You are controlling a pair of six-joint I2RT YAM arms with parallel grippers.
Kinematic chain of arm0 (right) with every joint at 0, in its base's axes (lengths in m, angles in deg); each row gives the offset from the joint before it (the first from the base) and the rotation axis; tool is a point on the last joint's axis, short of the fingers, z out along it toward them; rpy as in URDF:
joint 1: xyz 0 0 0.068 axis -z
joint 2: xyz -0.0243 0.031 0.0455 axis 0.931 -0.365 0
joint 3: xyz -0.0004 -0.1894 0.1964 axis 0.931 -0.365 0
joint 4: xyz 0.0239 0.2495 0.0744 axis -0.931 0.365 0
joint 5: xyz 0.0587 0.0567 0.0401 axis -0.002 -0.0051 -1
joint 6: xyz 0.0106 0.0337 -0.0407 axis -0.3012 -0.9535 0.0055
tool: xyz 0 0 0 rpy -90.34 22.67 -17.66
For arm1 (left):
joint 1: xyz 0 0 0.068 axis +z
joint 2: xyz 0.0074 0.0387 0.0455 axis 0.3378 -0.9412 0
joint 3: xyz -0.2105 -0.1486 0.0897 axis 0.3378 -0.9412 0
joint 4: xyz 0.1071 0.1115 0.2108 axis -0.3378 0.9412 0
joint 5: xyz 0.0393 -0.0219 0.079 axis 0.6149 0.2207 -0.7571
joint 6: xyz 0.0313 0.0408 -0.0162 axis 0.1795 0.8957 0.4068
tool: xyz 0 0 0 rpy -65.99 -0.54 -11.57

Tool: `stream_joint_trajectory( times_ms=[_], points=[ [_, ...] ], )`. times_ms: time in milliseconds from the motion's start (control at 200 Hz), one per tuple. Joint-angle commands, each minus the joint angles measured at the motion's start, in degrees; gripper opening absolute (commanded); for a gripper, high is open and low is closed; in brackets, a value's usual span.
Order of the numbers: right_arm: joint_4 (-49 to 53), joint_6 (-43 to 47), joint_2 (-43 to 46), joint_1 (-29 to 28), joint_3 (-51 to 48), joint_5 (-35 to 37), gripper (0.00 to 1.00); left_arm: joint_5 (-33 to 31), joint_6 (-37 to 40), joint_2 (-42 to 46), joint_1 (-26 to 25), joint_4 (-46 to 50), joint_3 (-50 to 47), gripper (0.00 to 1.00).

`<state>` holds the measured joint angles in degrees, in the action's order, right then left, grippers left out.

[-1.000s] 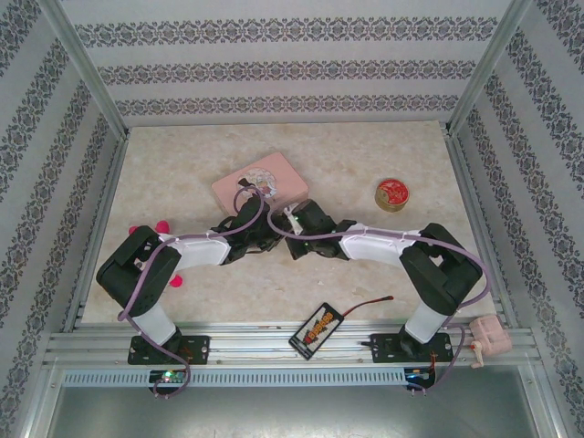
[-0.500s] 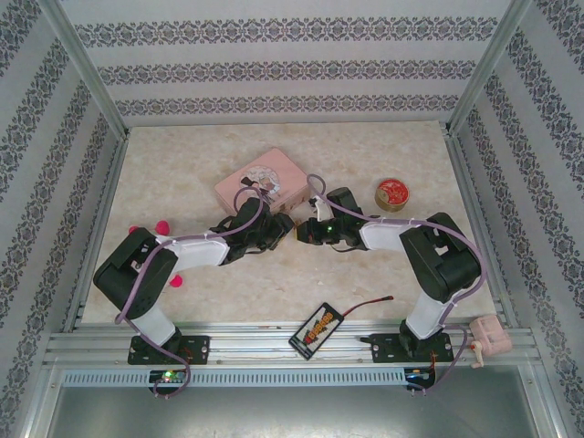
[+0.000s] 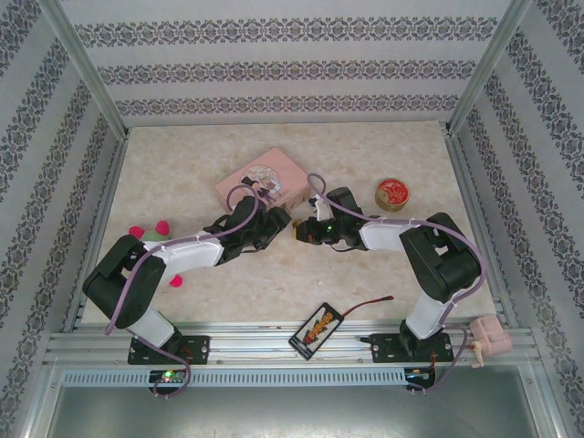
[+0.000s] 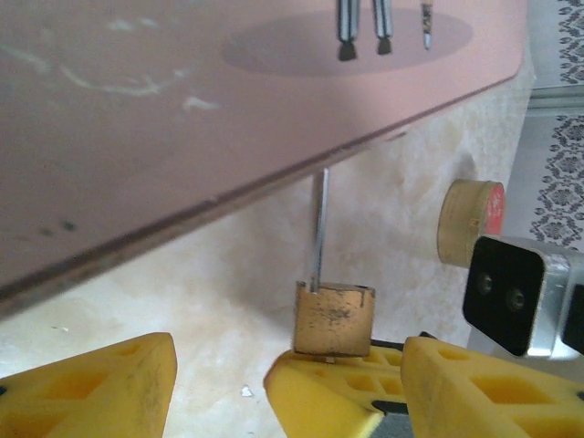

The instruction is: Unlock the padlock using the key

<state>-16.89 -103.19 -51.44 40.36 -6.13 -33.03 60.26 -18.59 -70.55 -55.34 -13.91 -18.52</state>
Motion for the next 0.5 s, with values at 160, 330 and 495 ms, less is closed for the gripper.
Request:
stream_joint_trajectory(
  times_ms=[160,330,495],
  points=[
    [11.18,4.55,0.59,-0.89,2.96,9.4,0.09,-3.58,3.38,2.53,1.05,4.54,-0.3,0.66],
    [17.73,7.97,-0.92,-3.37,6.52,16.18,0.21,-5.56,6.24,4.95,1.05,7.75,1.11,0.67],
    [20.94,9.55,-2.27,-4.06,8.01,19.31,0.26,-9.44,9.31,9.13,1.05,12.8,1.77,0.78]
  ],
)
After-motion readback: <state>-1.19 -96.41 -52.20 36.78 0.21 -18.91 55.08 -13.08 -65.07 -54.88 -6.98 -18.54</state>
